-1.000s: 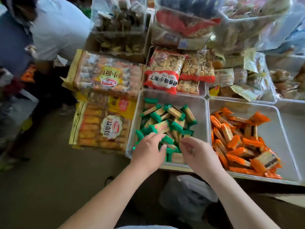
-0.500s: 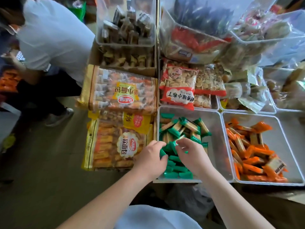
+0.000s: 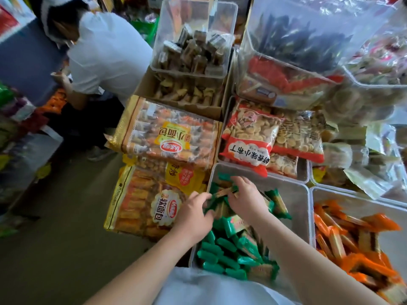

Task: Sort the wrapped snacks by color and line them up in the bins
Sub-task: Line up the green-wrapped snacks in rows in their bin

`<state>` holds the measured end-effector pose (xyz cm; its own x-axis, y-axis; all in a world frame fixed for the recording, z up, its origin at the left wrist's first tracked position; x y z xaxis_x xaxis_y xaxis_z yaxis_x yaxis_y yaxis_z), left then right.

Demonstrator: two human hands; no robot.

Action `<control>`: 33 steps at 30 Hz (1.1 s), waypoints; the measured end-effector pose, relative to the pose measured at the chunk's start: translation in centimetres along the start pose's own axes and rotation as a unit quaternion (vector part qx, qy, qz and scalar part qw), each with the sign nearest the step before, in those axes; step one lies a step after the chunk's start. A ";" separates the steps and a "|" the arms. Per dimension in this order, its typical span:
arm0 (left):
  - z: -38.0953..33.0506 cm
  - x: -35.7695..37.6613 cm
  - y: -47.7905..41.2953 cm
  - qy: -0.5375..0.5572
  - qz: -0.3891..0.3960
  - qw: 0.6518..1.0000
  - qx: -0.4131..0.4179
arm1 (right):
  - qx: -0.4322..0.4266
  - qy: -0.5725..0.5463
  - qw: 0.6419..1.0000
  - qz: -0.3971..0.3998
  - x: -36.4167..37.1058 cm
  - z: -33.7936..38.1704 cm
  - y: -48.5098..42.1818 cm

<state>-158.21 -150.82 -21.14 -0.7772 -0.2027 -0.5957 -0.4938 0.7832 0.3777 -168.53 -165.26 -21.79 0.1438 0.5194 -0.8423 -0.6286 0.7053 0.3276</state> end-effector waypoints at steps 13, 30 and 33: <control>-2.1 2.1 0.3 -0.018 0.042 0.998 0.034 | 0.038 0.137 0.989 0.034 2.7 -5.1 -1.3; -2.1 10.5 -5.6 -0.263 0.183 0.941 -0.106 | 0.042 -0.037 0.998 -0.042 -1.2 -10.6 4.2; -1.2 10.9 -6.0 -0.148 0.203 0.952 -0.174 | 0.034 -0.062 0.995 -0.068 -1.3 -10.2 3.7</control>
<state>-164.19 -158.47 -29.09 -0.8131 0.2892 -0.5053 -0.3157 0.5102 0.8000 -178.80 -168.24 -23.85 0.3203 0.4704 -0.8223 -0.5452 0.8014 0.2460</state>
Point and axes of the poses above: each hand's wrist, its own y-axis away from the middle knuckle, its own x-axis out of the palm, z = x × y, the point moved 7 cm from there along -y, towards the middle knuckle, and after that the axes turned 2 degrees about y, right-handed, at the moved point
